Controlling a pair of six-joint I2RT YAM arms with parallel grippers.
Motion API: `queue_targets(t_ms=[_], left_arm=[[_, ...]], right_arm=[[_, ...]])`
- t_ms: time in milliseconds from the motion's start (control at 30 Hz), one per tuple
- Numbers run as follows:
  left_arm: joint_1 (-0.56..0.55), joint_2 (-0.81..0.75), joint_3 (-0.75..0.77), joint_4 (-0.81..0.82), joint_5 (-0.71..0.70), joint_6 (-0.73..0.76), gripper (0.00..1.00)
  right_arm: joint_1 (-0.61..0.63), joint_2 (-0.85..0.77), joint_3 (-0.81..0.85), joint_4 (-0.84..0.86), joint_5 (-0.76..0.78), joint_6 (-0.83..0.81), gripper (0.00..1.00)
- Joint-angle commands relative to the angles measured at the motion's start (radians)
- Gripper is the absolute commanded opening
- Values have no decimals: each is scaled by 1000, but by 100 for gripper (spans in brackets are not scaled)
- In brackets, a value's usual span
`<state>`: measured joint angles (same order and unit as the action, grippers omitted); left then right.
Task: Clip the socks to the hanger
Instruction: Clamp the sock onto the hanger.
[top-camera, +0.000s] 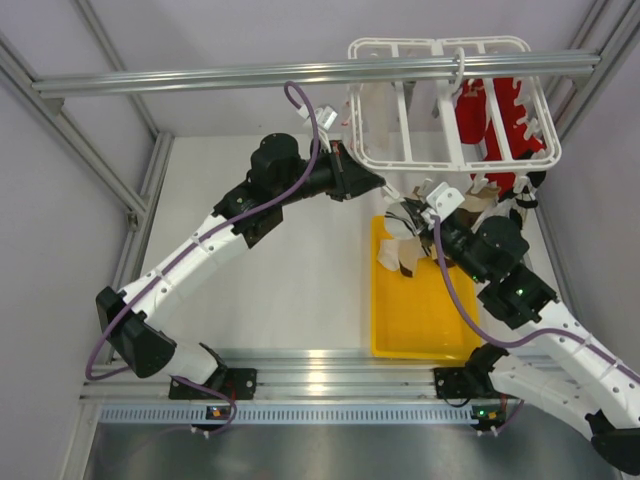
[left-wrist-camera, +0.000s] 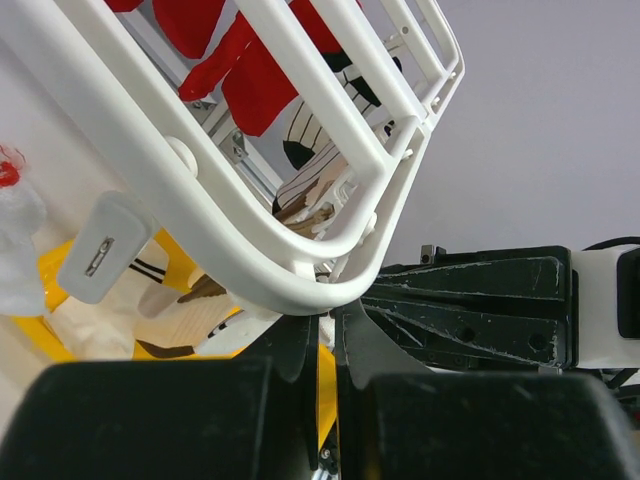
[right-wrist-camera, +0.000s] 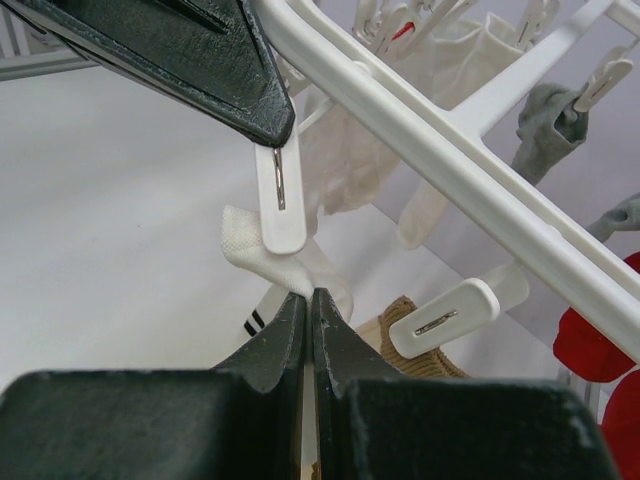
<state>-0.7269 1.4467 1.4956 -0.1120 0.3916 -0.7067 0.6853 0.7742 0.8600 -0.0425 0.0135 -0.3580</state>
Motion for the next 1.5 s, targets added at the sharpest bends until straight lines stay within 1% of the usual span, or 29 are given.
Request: queue_targets(t_ms=[0, 433, 500, 667, 700, 733, 800, 833, 933, 967, 1033, 1067, 1100, 1133, 1167, 1267, 1300, 1433, 1467], left_arm=[[1, -2, -11, 37, 36, -16, 0], [1, -5, -17, 38, 30, -16, 0], [0, -6, -18, 38, 29, -16, 4], [0, -8, -17, 37, 26, -10, 3], [1, -8, -17, 37, 27, -8, 5], [1, -9, -18, 34, 24, -8, 15], [0, -11, -18, 35, 23, -8, 21], [1, -11, -18, 35, 21, -10, 27], [4, -11, -17, 38, 18, -11, 35], [4, -9, -12, 38, 18, -10, 39], [12, -11, -8, 41, 12, -11, 43], [21, -11, 5, 40, 9, -13, 50], [21, -11, 5, 40, 9, -14, 50], [32, -12, 8, 40, 6, -14, 52], [37, -12, 14, 40, 6, -16, 56], [57, -19, 15, 41, 12, -23, 64], [60, -25, 14, 46, 21, -25, 68], [66, -48, -4, 83, 75, -23, 69], [66, -57, -17, 101, 104, -23, 70]], right_arm=[[23, 4, 62, 73, 29, -9, 0], [39, 13, 73, 98, 37, -9, 0], [39, 13, 70, 92, 34, -7, 0], [40, 2, 66, 82, 34, -9, 0], [40, -1, 66, 78, 34, -10, 0], [40, -3, 66, 75, 34, -10, 0], [40, -6, 65, 73, 37, -13, 0], [40, -7, 65, 70, 37, -15, 0], [40, -12, 59, 69, 39, -16, 0], [40, -13, 59, 67, 39, -16, 0], [39, -15, 51, 66, 39, -19, 0], [40, -16, 48, 66, 43, -24, 0], [40, -16, 48, 66, 43, -24, 0], [40, -18, 48, 64, 43, -24, 0], [39, -16, 45, 61, 43, -29, 0], [39, -24, 37, 50, 43, -36, 0], [40, -27, 33, 46, 46, -38, 0], [39, -46, 14, 46, 55, -50, 0], [37, -49, 14, 18, 57, -50, 0]])
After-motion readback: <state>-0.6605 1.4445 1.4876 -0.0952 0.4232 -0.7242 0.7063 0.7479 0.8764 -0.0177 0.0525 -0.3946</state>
